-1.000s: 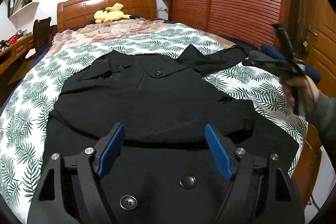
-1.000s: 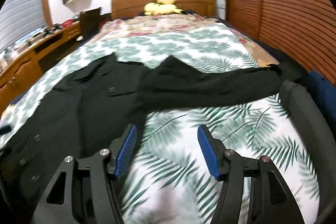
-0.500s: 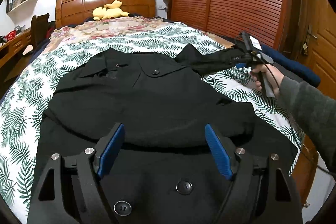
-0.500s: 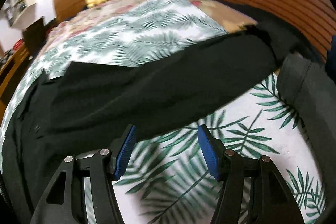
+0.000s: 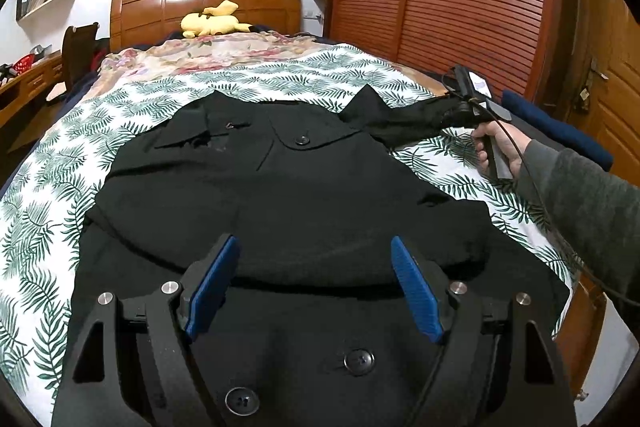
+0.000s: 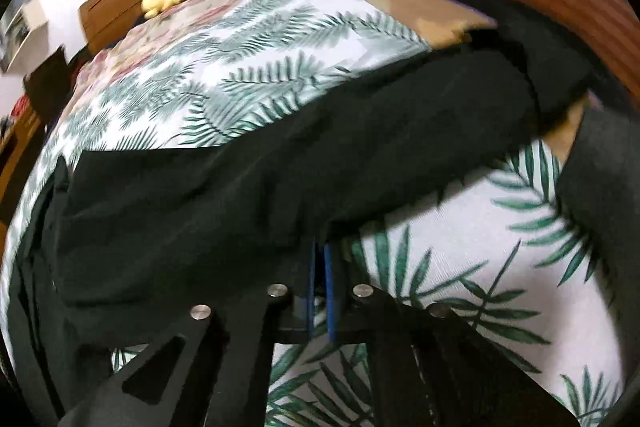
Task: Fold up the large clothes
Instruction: 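Carry the sleeve with the right gripper onto the coat body and open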
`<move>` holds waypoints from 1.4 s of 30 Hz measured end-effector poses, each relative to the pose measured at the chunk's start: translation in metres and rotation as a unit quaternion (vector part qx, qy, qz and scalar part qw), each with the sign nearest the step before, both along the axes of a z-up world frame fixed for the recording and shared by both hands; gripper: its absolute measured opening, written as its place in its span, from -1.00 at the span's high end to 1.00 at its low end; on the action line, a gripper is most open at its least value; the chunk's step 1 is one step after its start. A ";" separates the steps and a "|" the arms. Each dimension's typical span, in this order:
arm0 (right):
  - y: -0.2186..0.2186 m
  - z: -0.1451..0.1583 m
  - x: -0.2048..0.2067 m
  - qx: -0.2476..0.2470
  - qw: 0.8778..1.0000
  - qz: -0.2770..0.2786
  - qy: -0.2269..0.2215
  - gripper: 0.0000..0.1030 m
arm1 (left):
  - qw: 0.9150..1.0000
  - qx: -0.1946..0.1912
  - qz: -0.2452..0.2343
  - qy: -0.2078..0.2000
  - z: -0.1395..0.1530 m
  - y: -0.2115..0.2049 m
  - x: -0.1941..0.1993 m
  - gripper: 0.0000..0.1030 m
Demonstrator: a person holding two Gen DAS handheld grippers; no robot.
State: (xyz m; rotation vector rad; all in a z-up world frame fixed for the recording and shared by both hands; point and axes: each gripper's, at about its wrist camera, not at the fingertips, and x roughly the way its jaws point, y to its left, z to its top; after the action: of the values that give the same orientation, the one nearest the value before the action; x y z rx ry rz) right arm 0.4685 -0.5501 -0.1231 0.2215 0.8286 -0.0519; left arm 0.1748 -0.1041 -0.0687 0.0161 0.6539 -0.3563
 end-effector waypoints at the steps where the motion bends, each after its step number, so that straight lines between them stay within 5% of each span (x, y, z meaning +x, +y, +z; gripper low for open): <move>1: 0.005 0.005 -0.003 -0.001 1.000 0.007 -0.013 0.95 | 1.000 0.000 0.000 -0.001 0.001 0.000 -0.001 -0.54; 9: 0.067 0.064 -0.043 -0.037 0.988 0.103 -0.110 0.95 | 1.000 -0.007 0.003 -0.010 0.008 0.007 -0.006 -0.54; 18: 0.146 0.101 -0.101 -0.035 0.962 0.214 -0.164 0.96 | 1.000 -0.010 0.017 -0.020 0.012 0.020 -0.012 -0.54; 27: 0.187 0.079 -0.135 -0.040 0.947 0.286 -0.142 0.95 | 0.999 -0.024 0.022 -0.022 0.014 0.034 -0.016 -0.54; 35: 0.197 0.069 -0.153 -0.045 0.946 0.301 -0.112 0.95 | 0.999 -0.029 0.029 -0.033 0.020 0.044 -0.020 -0.80; 42: 0.213 0.066 -0.176 -0.056 0.945 0.310 -0.090 0.95 | 0.998 -0.035 0.041 -0.033 0.022 0.056 -0.021 -0.80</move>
State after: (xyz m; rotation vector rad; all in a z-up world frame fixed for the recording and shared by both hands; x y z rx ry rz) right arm 0.2924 -0.3375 -0.0567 -0.1469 0.6800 0.5054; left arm 0.1534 -0.0486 -0.0471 -0.0660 0.5752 -0.2987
